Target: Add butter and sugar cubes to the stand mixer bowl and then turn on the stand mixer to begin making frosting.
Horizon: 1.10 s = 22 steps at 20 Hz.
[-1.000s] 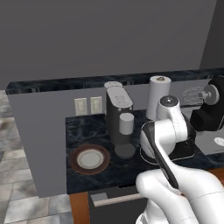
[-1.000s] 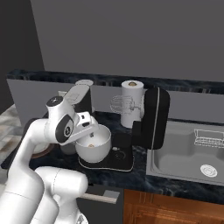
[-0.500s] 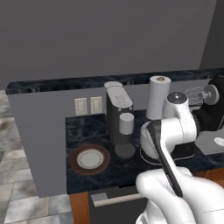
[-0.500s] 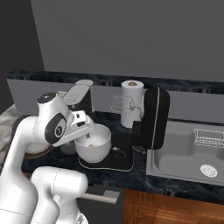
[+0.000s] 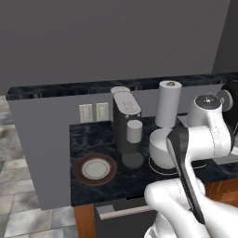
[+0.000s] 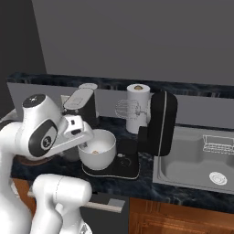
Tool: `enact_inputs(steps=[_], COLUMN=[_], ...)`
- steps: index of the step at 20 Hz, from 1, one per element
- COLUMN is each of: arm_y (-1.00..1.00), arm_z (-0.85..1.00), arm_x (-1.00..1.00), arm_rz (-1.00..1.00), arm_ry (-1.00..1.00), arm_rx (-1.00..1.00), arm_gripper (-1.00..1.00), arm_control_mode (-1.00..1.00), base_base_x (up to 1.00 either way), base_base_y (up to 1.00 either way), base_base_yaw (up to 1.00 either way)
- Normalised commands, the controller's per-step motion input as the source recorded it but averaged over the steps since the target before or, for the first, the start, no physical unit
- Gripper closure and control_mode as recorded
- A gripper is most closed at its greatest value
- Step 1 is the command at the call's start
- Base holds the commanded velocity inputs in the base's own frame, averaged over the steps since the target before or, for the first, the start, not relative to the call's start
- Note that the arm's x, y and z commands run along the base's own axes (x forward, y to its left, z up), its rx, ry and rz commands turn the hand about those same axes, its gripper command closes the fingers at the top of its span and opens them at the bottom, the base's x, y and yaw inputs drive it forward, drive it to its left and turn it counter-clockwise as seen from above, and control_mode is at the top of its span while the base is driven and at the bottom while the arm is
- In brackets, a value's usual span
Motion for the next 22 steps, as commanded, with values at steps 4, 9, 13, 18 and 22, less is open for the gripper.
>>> enact_inputs(steps=[4,9,13,18,22], arm_y=[-0.01,0.00,0.00,0.00,-0.04], arm_z=[0.29,0.25,0.18,0.20,0.21], arm_x=[-0.24,-0.24,-0.09,-0.03,0.00], arm_rz=[-0.01,0.00,-0.02,-0.04,-0.05], arm_ry=[0.00,0.00,0.00,0.00,0.00], arm_rx=[0.01,0.00,0.01,0.01,0.00], arm_gripper=[-1.00,-1.00,-1.00,-1.00,-1.00], arm_control_mode=[-1.00,-1.00,-1.00,-1.00,-1.00], base_base_x=[0.00,0.00,0.00,0.00,0.00], base_base_y=[0.00,0.00,0.00,0.00,0.00], base_base_yaw=[0.00,0.00,0.00,0.00,0.00])
